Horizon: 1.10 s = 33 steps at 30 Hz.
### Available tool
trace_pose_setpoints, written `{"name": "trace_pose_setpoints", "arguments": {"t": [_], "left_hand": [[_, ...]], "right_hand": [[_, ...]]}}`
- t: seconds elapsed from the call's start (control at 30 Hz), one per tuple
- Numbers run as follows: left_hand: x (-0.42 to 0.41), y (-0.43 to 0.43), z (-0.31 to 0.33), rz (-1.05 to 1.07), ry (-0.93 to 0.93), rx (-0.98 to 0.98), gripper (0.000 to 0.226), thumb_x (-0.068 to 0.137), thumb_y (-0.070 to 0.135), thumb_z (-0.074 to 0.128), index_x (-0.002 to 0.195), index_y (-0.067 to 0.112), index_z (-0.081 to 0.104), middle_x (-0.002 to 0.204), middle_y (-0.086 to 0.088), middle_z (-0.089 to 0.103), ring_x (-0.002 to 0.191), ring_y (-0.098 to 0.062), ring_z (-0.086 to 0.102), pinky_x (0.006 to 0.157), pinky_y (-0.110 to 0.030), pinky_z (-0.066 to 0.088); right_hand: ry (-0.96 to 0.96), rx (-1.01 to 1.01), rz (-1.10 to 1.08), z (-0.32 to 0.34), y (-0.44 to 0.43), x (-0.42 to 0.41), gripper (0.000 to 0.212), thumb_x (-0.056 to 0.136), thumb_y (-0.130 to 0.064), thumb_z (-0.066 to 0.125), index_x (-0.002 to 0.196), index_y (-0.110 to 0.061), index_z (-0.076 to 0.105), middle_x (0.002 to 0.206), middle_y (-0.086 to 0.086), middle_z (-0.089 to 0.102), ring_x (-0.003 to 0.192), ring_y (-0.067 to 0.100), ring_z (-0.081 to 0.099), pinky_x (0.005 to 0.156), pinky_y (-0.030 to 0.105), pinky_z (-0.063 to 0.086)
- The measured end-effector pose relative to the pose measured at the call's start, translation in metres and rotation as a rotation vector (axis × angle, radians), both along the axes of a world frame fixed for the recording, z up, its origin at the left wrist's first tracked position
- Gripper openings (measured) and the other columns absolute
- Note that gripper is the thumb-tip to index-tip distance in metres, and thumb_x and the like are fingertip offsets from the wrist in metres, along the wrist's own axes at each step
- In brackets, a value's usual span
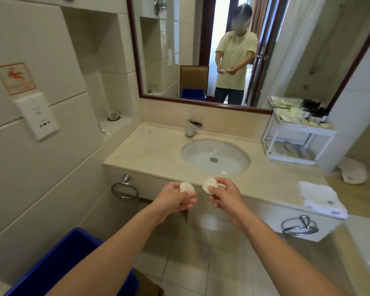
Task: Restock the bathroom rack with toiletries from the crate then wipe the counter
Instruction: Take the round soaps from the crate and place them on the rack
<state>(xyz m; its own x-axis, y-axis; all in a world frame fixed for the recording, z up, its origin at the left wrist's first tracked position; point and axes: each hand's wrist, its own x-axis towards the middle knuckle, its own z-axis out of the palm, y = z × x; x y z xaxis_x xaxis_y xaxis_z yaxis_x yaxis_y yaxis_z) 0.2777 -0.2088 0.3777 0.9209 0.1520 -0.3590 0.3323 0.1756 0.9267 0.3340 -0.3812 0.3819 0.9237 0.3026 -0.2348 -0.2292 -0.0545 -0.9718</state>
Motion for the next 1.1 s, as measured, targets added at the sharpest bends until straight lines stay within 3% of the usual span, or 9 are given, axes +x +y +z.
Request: {"name": "trace_pose_setpoints", "arguments": {"t": [0.3,0.5,0.8,1.1], "left_hand": [[0.095,-0.122,0.027,-0.014,-0.083,0.024,0.027,0.091,0.012,0.065,0.114,0.003,0.054,0.105,-0.014,0.072,0.090,-0.018,0.073,0.070,-0.024,0.059],[0.144,-0.177,0.042,-0.065,-0.111,0.061,0.030,0.092,0.014,0.063,0.119,0.003,0.055,0.111,-0.014,0.069,0.090,-0.017,0.073,0.074,-0.024,0.059],[0.222,-0.225,0.053,-0.194,-0.190,0.083,0.032,0.091,0.019,0.066,0.118,0.005,0.057,0.106,-0.013,0.069,0.086,-0.015,0.073,0.067,-0.020,0.057],[0.348,-0.265,0.052,-0.311,-0.243,0.082,0.017,0.092,0.012,0.063,0.108,0.008,0.060,0.101,-0.011,0.069,0.083,-0.018,0.073,0.070,-0.023,0.059]], "right_hand": [[-0.095,-0.016,-0.070,0.021,-0.120,0.080,0.018,0.089,-0.010,0.062,0.106,-0.017,0.058,0.091,0.005,0.070,0.064,0.013,0.057,0.058,0.026,0.044],[-0.140,-0.013,-0.161,0.035,-0.182,0.121,0.018,0.089,-0.011,0.062,0.105,-0.019,0.059,0.088,0.004,0.069,0.064,0.014,0.057,0.056,0.026,0.046],[-0.155,0.002,-0.247,0.046,-0.234,0.183,0.023,0.090,-0.013,0.063,0.111,-0.020,0.059,0.094,0.006,0.070,0.070,0.015,0.061,0.061,0.027,0.050],[-0.165,0.012,-0.407,0.048,-0.271,0.278,0.021,0.088,-0.012,0.064,0.104,-0.026,0.063,0.083,-0.004,0.072,0.067,0.013,0.063,0.058,0.025,0.051]]}}
